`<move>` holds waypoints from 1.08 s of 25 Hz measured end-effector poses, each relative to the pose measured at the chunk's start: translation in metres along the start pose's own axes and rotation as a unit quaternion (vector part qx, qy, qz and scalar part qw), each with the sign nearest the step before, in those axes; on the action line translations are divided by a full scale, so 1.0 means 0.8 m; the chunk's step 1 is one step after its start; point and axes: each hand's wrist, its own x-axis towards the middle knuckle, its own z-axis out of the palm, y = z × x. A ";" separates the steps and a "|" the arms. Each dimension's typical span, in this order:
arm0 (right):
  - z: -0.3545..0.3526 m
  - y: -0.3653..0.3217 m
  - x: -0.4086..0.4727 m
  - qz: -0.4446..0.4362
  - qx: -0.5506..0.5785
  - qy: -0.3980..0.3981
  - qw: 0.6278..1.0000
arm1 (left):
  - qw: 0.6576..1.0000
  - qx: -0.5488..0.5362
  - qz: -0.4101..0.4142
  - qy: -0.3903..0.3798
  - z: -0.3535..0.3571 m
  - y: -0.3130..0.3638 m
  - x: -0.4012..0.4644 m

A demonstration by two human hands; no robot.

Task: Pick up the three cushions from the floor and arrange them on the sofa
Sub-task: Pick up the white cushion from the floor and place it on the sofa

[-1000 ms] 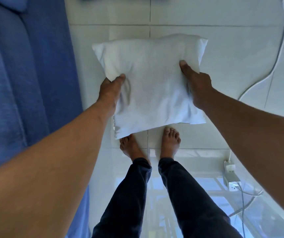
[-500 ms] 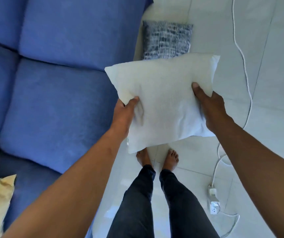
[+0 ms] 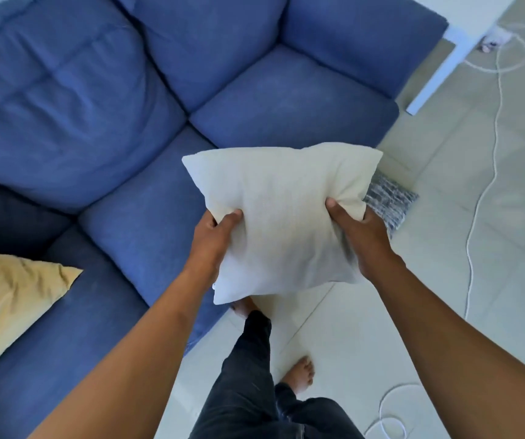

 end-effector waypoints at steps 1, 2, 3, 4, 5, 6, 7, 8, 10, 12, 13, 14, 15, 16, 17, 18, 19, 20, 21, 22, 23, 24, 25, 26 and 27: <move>0.020 -0.014 0.007 -0.007 -0.002 -0.012 1.000 | 1.000 -0.010 -0.001 0.006 -0.014 0.008 0.009; 0.043 -0.028 0.013 -0.013 -0.003 -0.025 1.000 | 1.000 -0.018 0.000 0.017 -0.032 0.017 0.016; 0.068 -0.040 0.020 -0.017 -0.009 -0.041 0.999 | 0.999 -0.031 0.001 0.035 -0.054 0.025 0.024; 0.102 -0.058 0.031 -0.019 -0.016 -0.058 0.998 | 0.997 -0.045 0.003 0.055 -0.085 0.039 0.036; 0.116 -0.067 0.033 -0.017 -0.018 -0.071 0.997 | 0.997 -0.054 0.001 0.061 -0.100 0.044 0.038; 0.141 -0.080 0.038 -0.016 -0.018 -0.088 0.996 | 0.995 -0.065 0.002 0.070 -0.122 0.054 0.045; 0.169 -0.090 0.045 -0.013 -0.023 -0.111 0.993 | 0.994 -0.078 0.006 0.077 -0.147 0.064 0.054; 0.194 -0.098 0.053 -0.010 -0.028 -0.128 0.991 | 0.992 -0.091 0.005 0.085 -0.169 0.072 0.061; 0.237 -0.118 0.061 -0.003 -0.019 -0.150 0.988 | 0.990 -0.098 0.005 0.104 -0.206 0.085 0.073; 0.279 -0.135 0.076 0.005 -0.024 -0.184 0.983 | 0.985 -0.114 0.015 0.129 -0.244 0.094 0.081; 0.297 -0.144 0.084 0.005 -0.037 -0.200 0.979 | 0.983 -0.119 0.017 0.140 -0.259 0.095 0.085; 0.317 -0.153 0.093 0.000 -0.056 -0.217 0.975 | 0.981 -0.121 0.017 0.152 -0.273 0.094 0.089; 0.335 -0.160 0.100 -0.007 -0.075 -0.232 0.970 | 0.978 -0.126 0.014 0.166 -0.283 0.094 0.091; 0.354 -0.166 0.110 -0.010 -0.095 -0.251 0.963 | 0.973 -0.136 0.009 0.185 -0.293 0.092 0.095; 0.370 -0.170 0.117 -0.010 -0.111 -0.272 0.956 | 0.969 -0.142 0.003 0.202 -0.300 0.090 0.097; 0.388 -0.175 0.123 -0.011 -0.127 -0.292 0.948 | 0.965 -0.146 -0.003 0.219 -0.307 0.088 0.100; 0.407 -0.180 0.130 -0.015 -0.142 -0.308 0.941 | 0.960 -0.149 -0.007 0.237 -0.314 0.088 0.104; 0.424 -0.185 0.136 -0.019 -0.151 -0.314 0.937 | 0.956 -0.149 -0.008 0.251 -0.319 0.088 0.109; 0.440 -0.190 0.143 -0.025 -0.155 -0.321 0.934 | 0.953 -0.149 -0.009 0.263 -0.323 0.091 0.114; 0.457 -0.195 0.149 -0.031 -0.155 -0.328 0.931 | 0.949 -0.150 -0.007 0.277 -0.327 0.094 0.121; 0.472 -0.200 0.158 -0.041 -0.155 -0.332 0.930 | 0.943 -0.155 -0.003 0.293 -0.333 0.098 0.131; 0.488 -0.204 0.169 -0.048 -0.153 -0.331 0.930 | 0.938 -0.160 0.003 0.307 -0.340 0.102 0.144; 0.506 -0.206 0.184 -0.054 -0.153 -0.328 0.930 | 0.935 -0.165 0.014 0.314 -0.348 0.105 0.159; 0.522 -0.208 0.195 -0.058 -0.154 -0.326 0.931 | 0.933 -0.163 0.021 0.319 -0.357 0.106 0.174; 0.539 -0.209 0.207 -0.059 -0.161 -0.325 0.930 | 0.932 -0.163 0.021 0.323 -0.364 0.107 0.190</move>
